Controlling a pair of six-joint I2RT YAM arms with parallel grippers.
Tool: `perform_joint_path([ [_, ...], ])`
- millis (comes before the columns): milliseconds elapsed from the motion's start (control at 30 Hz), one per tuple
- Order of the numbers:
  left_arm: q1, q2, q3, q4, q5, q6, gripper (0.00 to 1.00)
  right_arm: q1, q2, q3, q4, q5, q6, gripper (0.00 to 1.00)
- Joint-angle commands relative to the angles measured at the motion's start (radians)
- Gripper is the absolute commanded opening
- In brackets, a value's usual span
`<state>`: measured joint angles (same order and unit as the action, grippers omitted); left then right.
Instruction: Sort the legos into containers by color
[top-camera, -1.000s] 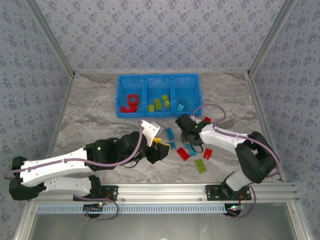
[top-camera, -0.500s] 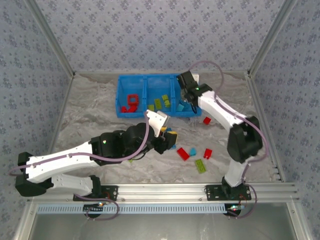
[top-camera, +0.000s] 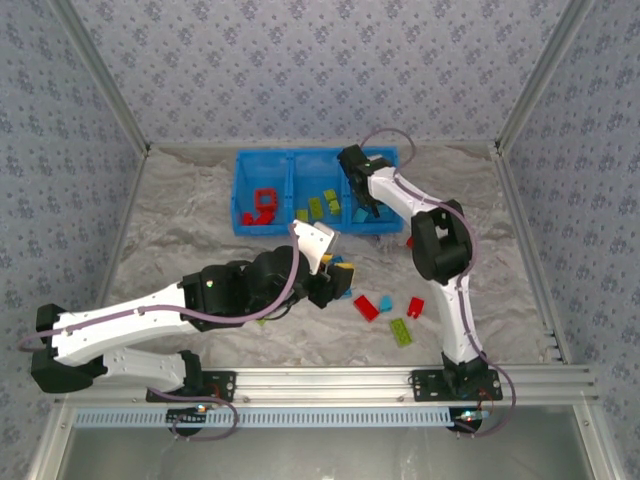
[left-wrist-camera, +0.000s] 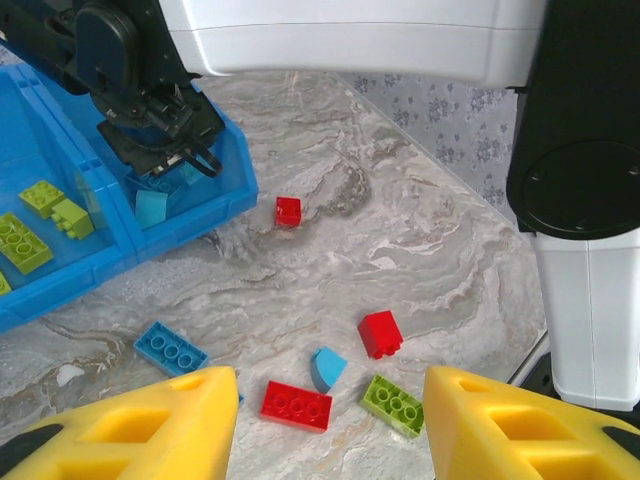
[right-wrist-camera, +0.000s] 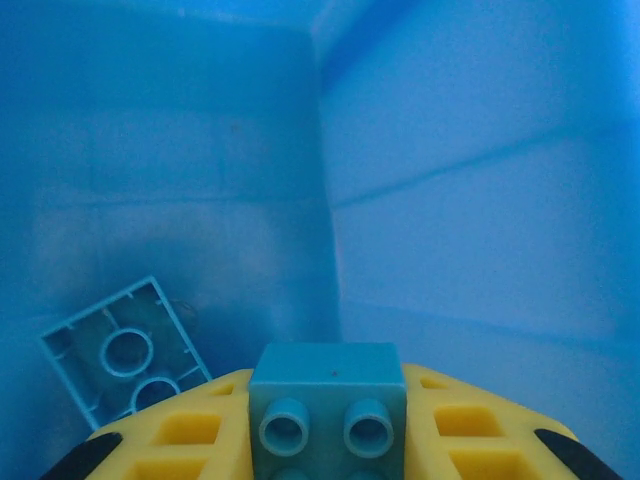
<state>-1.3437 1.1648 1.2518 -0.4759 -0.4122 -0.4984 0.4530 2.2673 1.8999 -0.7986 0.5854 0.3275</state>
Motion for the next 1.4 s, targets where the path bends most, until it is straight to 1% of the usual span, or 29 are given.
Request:
perform_joint_path([
  [0,0.001,-0.018,-0.02,-0.017,-0.005,-0.013,0.52,-0.007,0.033,0.033,-0.06,0.03,0.009,0.33],
  [100,0.001,-0.017,-0.036,-0.014,0.008,-0.021,0.52,-0.006,0.034,0.03,-0.06,0.023,0.014,0.4],
  [133,0.0,-0.017,-0.041,-0.011,0.012,-0.025,0.52,-0.005,0.03,0.031,-0.062,0.02,0.014,0.45],
  [233,0.0,-0.012,-0.051,-0.012,0.019,-0.034,0.52,0.003,0.008,0.038,-0.063,0.017,0.012,0.54],
  [267,0.001,-0.008,-0.052,-0.013,0.02,-0.036,0.52,0.006,-0.004,0.042,-0.064,0.018,0.013,0.56],
  [400,0.011,0.03,-0.042,-0.046,0.028,-0.08,0.56,0.021,-0.075,0.072,-0.075,0.018,0.013,0.57],
  [467,0.038,0.057,-0.041,-0.064,0.057,-0.149,0.57,0.027,-0.116,0.098,-0.087,0.017,0.012,0.56],
  [567,0.096,0.098,-0.06,-0.066,0.134,-0.314,0.56,0.033,-0.217,0.114,-0.088,0.005,0.009,0.52],
  [633,0.12,0.138,-0.067,-0.073,0.169,-0.441,0.56,0.037,-0.323,0.075,-0.077,-0.019,0.01,0.5],
  [667,0.129,0.162,-0.066,-0.078,0.184,-0.491,0.56,0.04,-0.382,0.028,-0.057,-0.043,0.004,0.49],
  [767,0.139,0.259,-0.043,-0.113,0.227,-0.649,0.56,0.067,-0.622,-0.18,0.027,-0.144,-0.021,0.45],
  [833,0.145,0.328,-0.032,-0.128,0.253,-0.755,0.56,0.102,-0.806,-0.338,0.075,-0.26,-0.055,0.43],
  [867,0.149,0.355,-0.034,-0.115,0.274,-0.79,0.56,0.122,-0.887,-0.407,0.082,-0.297,-0.06,0.41],
  [967,0.165,0.443,-0.027,-0.09,0.337,-0.899,0.58,0.17,-1.149,-0.594,0.068,-0.485,-0.059,0.42],
  [1033,0.17,0.501,-0.001,-0.098,0.362,-0.945,0.59,0.2,-1.321,-0.692,0.029,-0.63,-0.055,0.46],
  [1133,0.17,0.573,0.055,-0.123,0.381,-0.998,0.63,0.237,-1.524,-0.819,-0.032,-0.828,-0.011,0.51],
  [1233,0.175,0.636,0.078,-0.109,0.419,-1.065,0.65,0.287,-1.668,-0.906,-0.061,-0.907,0.058,0.51],
  [1367,0.185,0.709,0.11,-0.09,0.458,-1.126,0.65,0.324,-1.761,-0.961,-0.061,-0.924,0.113,0.51],
])
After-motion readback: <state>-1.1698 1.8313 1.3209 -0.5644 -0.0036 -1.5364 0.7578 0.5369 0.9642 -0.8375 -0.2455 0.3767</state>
